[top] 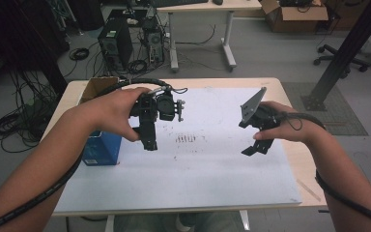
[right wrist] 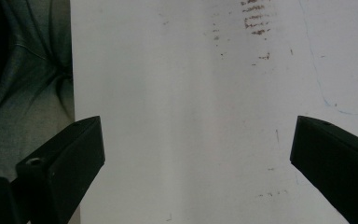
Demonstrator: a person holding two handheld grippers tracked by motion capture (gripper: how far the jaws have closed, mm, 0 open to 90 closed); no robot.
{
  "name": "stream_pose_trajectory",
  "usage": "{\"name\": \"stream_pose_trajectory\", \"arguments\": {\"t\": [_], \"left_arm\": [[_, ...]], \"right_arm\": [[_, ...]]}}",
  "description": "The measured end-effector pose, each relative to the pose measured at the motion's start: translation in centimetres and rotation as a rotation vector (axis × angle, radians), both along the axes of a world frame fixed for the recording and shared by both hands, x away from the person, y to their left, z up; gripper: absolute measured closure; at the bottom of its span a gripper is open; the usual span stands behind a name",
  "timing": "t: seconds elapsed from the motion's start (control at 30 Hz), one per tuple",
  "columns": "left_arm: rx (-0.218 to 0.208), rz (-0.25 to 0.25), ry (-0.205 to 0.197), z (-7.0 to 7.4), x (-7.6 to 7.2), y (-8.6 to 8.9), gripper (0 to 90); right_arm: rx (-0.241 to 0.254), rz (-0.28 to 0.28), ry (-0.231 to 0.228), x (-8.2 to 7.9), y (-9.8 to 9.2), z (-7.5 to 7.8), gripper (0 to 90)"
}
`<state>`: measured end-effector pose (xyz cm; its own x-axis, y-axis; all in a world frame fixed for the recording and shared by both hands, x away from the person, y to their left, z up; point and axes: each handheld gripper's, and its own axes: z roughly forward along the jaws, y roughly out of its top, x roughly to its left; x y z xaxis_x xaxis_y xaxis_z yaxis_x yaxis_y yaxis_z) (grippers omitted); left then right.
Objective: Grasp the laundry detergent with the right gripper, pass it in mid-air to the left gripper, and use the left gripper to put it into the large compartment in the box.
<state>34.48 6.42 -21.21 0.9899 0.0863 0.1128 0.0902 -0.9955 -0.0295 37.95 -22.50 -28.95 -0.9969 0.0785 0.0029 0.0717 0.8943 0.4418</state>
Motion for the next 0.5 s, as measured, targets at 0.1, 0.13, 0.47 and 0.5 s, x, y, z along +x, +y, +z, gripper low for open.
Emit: {"name": "stream_pose_trajectory", "arguments": {"t": [0.1, 0.13, 0.47, 0.5], "left_arm": [[-0.002, -0.002, 0.006, -0.05, 0.22, 0.08, 0.2], [-0.006, -0.010, 0.000, -0.12, 0.27, 0.10, 0.2], [-0.019, -0.016, 0.003, 0.13, 0.47, 0.10, 0.2], [-0.019, -0.015, 0.004, 0.16, 0.47, 0.13, 0.2]], "right_arm": [[-0.006, 0.002, 0.004, 0.19, 0.06, -0.01, 2.9], [-0.005, 0.005, 0.004, 0.25, 0.07, -0.03, 2.9], [-0.017, 0.003, 0.009, 0.51, 0.20, -0.09, 3.0], [-0.016, 0.001, 0.009, 0.50, 0.14, 0.00, 3.0]]}}
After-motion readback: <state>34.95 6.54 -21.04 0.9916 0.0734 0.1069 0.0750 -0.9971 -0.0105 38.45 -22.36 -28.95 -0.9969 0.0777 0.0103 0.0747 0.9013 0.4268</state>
